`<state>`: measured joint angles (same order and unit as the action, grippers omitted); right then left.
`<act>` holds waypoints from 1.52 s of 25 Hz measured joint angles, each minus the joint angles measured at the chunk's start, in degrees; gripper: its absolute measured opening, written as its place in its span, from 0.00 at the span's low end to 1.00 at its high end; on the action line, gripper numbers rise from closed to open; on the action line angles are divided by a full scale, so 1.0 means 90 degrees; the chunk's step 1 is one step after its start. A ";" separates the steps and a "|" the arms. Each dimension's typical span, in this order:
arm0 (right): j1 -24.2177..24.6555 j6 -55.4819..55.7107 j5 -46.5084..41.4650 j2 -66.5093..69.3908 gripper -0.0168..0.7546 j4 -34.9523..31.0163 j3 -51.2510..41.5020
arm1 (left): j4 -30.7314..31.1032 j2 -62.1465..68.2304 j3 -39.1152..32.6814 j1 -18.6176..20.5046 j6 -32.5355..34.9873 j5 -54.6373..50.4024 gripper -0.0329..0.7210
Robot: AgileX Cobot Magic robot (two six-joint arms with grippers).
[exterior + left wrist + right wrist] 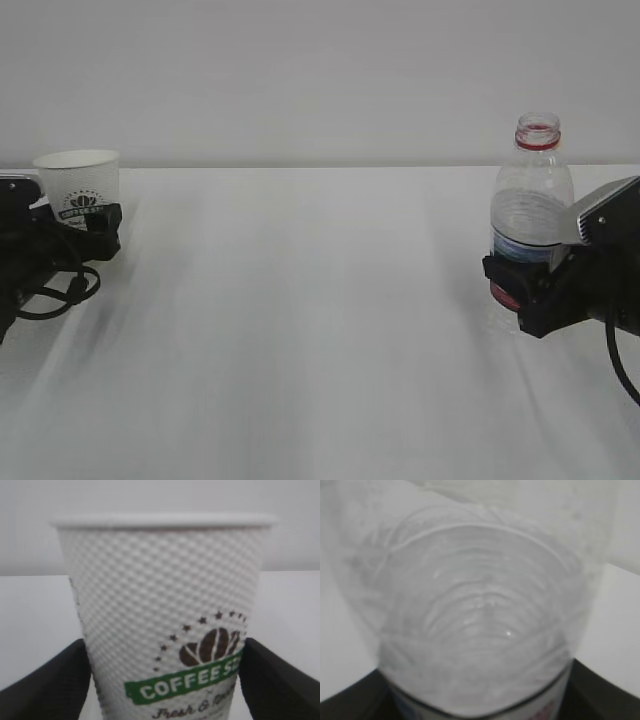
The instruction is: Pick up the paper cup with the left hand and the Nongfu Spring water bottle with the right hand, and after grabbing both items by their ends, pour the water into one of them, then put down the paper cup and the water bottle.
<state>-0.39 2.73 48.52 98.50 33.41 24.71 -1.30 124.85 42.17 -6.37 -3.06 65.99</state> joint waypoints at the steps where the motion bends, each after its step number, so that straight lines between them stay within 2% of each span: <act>1: 0.0000 0.0000 0.0000 0.0000 0.65 0.0000 0.0000 | 0.0000 0.0018 0.0017 0.0000 0.0000 0.0000 0.96; 30: 0.0000 0.0000 0.0000 0.0000 0.65 -0.0004 0.0000 | -0.0586 0.0125 0.0047 0.0000 0.0000 0.0000 0.95; 33: 0.0000 0.0000 0.0000 0.0000 0.65 -0.0004 0.0000 | -0.0586 0.0125 0.0047 0.0000 0.0000 0.0000 0.91; 38: 0.0000 0.0000 0.0000 0.0000 0.65 -0.0004 0.0000 | -0.0561 0.0125 0.0061 0.0000 0.0000 0.0000 0.79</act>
<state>-0.39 2.73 48.52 98.50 33.37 24.71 -6.35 125.97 42.72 -6.37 -3.06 65.99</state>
